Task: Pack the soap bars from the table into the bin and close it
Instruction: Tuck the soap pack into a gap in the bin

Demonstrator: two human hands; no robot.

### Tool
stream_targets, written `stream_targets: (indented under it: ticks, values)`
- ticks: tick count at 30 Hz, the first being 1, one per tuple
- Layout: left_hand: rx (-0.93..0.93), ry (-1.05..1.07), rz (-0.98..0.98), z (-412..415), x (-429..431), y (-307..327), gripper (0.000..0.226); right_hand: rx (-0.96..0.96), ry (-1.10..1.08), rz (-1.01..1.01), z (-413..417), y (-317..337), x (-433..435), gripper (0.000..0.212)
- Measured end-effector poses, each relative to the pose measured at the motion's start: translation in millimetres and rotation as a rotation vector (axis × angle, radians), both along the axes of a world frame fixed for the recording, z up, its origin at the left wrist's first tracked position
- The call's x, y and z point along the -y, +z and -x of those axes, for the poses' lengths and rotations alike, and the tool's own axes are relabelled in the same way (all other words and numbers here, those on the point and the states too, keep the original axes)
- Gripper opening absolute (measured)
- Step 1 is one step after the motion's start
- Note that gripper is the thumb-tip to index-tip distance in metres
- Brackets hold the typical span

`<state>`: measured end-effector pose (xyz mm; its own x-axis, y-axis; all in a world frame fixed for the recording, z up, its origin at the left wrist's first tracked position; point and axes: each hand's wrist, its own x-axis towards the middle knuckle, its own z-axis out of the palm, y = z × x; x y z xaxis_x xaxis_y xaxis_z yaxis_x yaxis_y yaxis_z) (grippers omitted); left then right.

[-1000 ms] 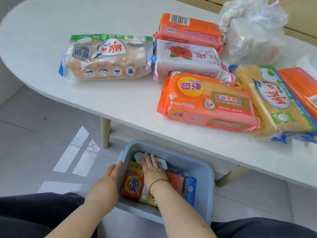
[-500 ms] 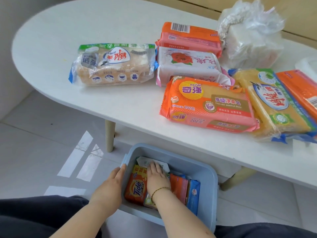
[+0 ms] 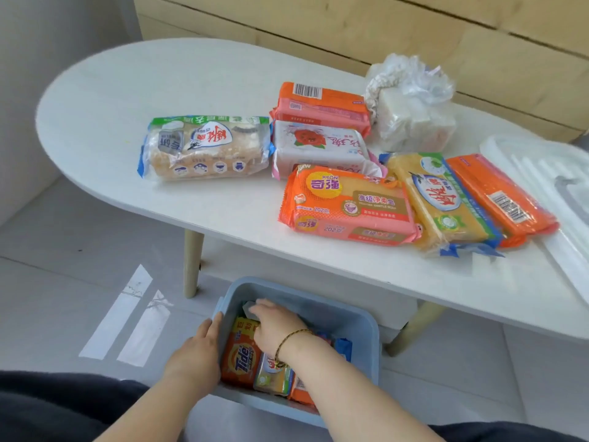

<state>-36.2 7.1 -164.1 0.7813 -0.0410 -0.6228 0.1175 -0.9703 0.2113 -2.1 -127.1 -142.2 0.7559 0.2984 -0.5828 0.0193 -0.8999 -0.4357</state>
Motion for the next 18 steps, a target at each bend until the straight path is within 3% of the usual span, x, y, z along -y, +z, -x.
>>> stream_targets:
  ticks: [3, 5, 9, 12, 15, 18]
  values:
    - [0.068, 0.008, -0.002, 2.5, 6.9, 15.4, 0.063, 0.125, 0.058, -0.094, 13.9, 68.5, -1.6, 0.043]
    - [0.207, 0.052, 0.082, 1.6, 15.6, 30.9, 0.056, 0.244, 0.060, -0.196, 27.9, 109.9, 5.9, 0.037]
    - [0.773, 0.148, 0.395, 6.0, 28.6, 82.8, 0.037, 0.660, -0.124, -0.435, 46.3, 181.4, 33.1, 0.022]
    - [1.152, 0.095, 0.496, 15.7, 27.5, 120.2, 0.033, 0.959, -0.314, -0.398, 33.9, 211.8, 55.2, 0.017]
    - [1.299, -0.009, 0.455, 18.4, 20.0, 147.5, 0.039, 0.868, -0.314, -0.196, 10.9, 228.8, 68.0, 0.034]
    - [1.162, -0.082, 0.269, 9.9, 8.6, 156.0, 0.051, 0.580, -0.225, 0.003, -6.8, 234.7, 72.9, 0.062]
